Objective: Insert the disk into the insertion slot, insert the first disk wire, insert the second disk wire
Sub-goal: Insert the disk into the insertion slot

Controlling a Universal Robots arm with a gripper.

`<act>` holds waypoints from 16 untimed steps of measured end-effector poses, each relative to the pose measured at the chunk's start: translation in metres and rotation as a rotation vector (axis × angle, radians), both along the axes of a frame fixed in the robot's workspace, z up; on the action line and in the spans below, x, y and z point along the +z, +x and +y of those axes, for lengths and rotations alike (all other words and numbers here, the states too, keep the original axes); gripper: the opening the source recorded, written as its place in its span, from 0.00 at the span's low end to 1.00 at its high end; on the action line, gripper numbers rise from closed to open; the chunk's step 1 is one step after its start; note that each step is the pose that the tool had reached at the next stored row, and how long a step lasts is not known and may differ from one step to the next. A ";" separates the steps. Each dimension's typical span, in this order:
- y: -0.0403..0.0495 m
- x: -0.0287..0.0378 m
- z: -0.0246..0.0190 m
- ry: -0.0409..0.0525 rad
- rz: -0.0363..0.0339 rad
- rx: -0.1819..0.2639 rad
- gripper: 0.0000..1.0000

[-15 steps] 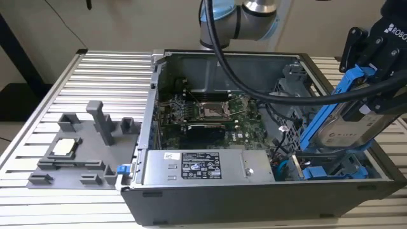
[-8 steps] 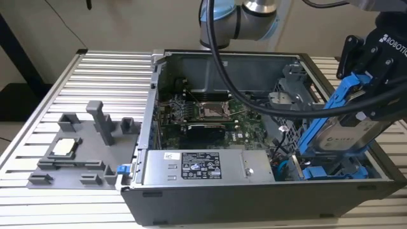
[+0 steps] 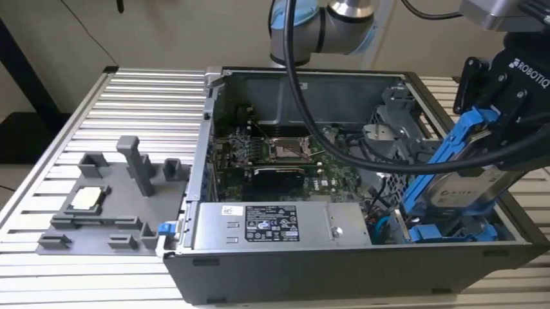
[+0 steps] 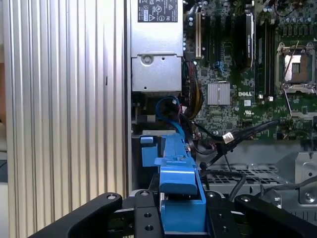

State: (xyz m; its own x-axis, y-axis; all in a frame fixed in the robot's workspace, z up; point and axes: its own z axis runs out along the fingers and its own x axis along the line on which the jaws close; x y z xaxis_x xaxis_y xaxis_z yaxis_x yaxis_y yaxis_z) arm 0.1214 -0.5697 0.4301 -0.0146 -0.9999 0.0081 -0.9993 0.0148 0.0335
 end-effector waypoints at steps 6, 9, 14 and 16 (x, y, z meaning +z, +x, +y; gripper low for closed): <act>0.0014 -0.0079 -0.0008 0.0000 0.0000 0.002 0.33; 0.0023 -0.0115 -0.0012 0.0000 0.0000 0.004 0.33; 0.0038 -0.0163 -0.0014 -0.0001 -0.0004 0.009 0.33; 0.0045 -0.0174 -0.0014 -0.0002 -0.0011 0.011 0.33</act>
State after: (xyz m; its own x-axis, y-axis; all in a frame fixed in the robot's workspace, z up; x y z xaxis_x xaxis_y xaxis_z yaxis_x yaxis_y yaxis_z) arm 0.1259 -0.5711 0.4127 -0.0036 -1.0000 0.0083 -0.9995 0.0038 0.0324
